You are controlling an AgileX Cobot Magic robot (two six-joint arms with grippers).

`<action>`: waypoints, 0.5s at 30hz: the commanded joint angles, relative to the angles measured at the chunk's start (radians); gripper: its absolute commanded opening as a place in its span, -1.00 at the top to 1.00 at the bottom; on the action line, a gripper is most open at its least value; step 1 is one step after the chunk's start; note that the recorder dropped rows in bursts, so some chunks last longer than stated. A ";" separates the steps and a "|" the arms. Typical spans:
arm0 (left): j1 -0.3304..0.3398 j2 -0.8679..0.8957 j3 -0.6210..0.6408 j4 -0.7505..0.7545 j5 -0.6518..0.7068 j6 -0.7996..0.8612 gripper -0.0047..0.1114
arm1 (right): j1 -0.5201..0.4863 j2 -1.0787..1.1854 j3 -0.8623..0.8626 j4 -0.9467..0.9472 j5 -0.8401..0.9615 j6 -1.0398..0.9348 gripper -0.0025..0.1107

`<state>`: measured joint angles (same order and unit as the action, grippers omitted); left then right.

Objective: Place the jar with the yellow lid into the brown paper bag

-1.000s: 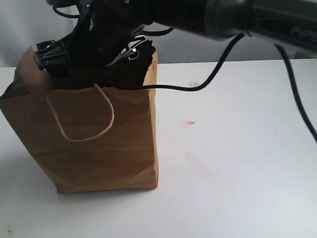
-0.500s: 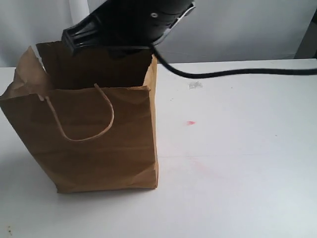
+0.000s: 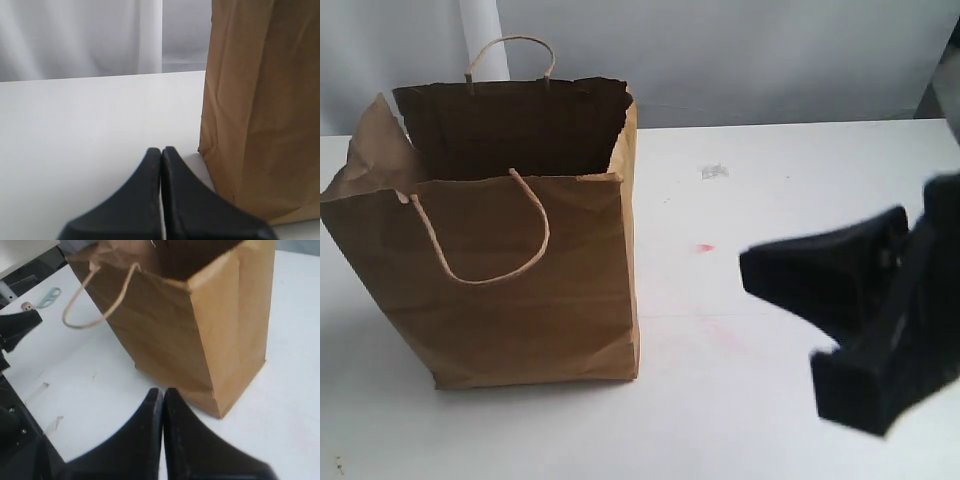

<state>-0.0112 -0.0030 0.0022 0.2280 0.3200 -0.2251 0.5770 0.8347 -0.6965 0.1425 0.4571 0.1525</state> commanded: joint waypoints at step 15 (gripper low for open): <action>-0.005 0.003 -0.002 -0.004 -0.009 -0.004 0.90 | -0.025 -0.138 0.180 -0.196 -0.103 -0.033 0.96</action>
<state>-0.0112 -0.0030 0.0022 0.2280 0.3200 -0.2251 0.5746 0.7268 -0.5380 0.0385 0.4083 0.1315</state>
